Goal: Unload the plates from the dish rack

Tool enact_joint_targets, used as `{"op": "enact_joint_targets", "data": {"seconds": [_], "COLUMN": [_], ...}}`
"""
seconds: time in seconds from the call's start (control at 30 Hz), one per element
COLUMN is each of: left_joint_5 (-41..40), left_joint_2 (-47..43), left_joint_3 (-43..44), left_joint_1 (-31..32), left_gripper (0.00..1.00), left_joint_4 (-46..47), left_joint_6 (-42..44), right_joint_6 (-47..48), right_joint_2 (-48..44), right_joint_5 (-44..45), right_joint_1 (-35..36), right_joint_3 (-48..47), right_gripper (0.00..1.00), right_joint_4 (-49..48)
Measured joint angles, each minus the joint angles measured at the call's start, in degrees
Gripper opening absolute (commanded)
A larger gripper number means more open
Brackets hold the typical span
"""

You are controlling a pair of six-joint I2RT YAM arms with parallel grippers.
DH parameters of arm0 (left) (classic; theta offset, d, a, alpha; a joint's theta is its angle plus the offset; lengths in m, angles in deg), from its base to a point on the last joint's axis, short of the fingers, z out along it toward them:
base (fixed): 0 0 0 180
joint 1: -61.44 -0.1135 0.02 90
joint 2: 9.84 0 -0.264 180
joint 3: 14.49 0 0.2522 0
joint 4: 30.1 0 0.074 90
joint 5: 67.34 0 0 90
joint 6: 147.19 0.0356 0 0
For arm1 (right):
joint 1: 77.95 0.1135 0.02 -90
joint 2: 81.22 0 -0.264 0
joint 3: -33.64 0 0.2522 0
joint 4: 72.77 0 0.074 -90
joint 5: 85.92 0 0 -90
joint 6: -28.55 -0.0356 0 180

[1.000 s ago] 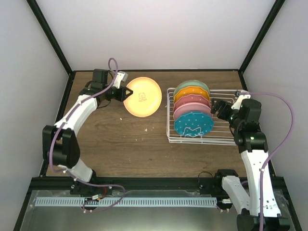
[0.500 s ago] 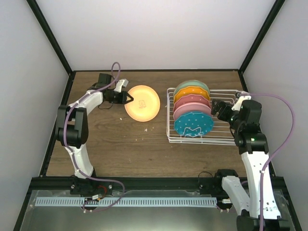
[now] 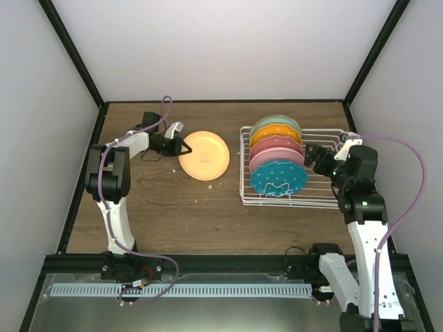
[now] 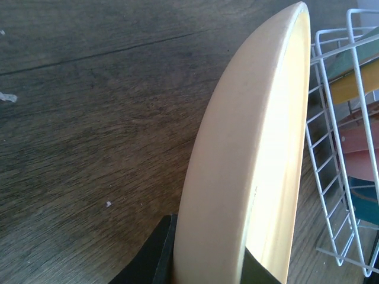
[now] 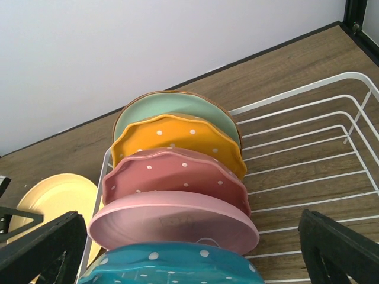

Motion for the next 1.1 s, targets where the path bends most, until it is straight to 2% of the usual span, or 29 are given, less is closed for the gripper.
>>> {"op": "enact_joint_targets", "data": {"seconds": [0.1,0.23,0.47,0.63,0.77,0.8,0.87,0.97,1.1], "left_joint_5": [0.4,0.6,0.6,0.6,0.8,0.8,0.8,0.8,0.8], "left_joint_2": [1.1,3.3,5.0,8.0,9.6,9.7,10.0,10.4,11.6], "left_joint_3": [0.2,1.5,3.0,7.4,9.3,9.3,9.3,9.3,9.8], "left_joint_1": [0.0,0.0,0.0,0.0,0.0,0.0,0.0,0.0,0.0], "left_gripper": [0.06,0.11,0.11,0.13,0.28,0.35,0.42,0.57,0.71], "left_joint_4": [0.0,-0.4,-0.5,0.0,1.0,1.2,1.4,2.1,2.7], "left_joint_6": [-0.7,-1.1,-2.8,-4.8,-6.0,-6.1,-6.9,-7.6,-8.6], "right_joint_6": [0.0,-0.3,-0.9,-1.0,-1.0,-1.0,-1.0,-1.0,-1.1], "right_joint_2": [0.0,0.0,-0.9,-1.4,-1.3,-1.4,-1.6,-2.0,-2.3], "right_joint_5": [0.0,0.0,0.0,0.0,0.0,0.0,0.0,0.1,0.1], "right_joint_1": [0.0,0.0,0.0,0.0,0.0,0.0,0.0,0.0,0.0], "right_joint_3": [-0.1,-0.1,-0.1,-0.1,-0.5,-0.8,-1.2,-1.8,-2.1], "right_gripper": [1.00,1.00,1.00,1.00,1.00,1.00,1.00,1.00,1.00], "right_joint_4": [0.0,0.1,0.9,1.5,2.5,2.9,3.2,3.5,4.1]}}
